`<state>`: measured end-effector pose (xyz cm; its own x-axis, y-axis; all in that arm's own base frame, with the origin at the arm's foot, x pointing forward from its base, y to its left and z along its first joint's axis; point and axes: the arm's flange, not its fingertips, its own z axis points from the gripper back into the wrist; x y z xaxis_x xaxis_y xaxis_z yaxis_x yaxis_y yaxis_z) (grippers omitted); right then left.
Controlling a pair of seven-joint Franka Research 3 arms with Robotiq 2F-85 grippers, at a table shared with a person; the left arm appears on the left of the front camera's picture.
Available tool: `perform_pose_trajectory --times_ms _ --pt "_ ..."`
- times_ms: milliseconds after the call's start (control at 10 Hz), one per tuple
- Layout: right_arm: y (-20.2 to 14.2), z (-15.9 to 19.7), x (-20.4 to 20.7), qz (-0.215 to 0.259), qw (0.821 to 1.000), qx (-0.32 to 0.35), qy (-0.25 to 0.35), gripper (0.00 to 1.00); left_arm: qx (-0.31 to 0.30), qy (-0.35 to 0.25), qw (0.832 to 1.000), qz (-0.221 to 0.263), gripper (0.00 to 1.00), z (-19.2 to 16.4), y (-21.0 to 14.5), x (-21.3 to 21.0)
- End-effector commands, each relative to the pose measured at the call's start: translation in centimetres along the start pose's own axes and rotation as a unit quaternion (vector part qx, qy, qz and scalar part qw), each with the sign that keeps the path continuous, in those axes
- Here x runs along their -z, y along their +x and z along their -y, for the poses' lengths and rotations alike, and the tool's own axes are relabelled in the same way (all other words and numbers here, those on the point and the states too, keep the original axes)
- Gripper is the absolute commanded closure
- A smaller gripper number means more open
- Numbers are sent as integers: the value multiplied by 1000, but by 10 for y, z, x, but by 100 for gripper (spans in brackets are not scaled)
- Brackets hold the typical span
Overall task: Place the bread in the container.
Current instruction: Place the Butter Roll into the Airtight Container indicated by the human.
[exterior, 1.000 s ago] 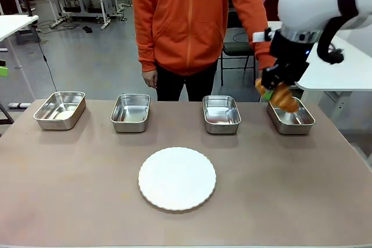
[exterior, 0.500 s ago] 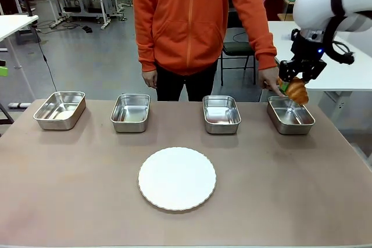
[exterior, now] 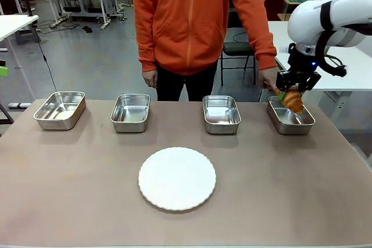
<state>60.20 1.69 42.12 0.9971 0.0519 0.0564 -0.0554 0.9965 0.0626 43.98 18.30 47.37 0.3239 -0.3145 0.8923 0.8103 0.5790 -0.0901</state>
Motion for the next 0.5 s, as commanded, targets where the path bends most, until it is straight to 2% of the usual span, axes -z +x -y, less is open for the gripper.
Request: perform_pose_trajectory --times_ms 0,200,400 --pt "0 1 3 -2 1000 2 1 44 7 -2 1000 6 0 1 0 -1" --pt "14 12 28 -4 1000 19 11 44 7 -2 1000 6 0 1 0 -1" --pt "18 16 35 6 1000 22 8 44 7 -2 1000 6 0 1 0 -1"
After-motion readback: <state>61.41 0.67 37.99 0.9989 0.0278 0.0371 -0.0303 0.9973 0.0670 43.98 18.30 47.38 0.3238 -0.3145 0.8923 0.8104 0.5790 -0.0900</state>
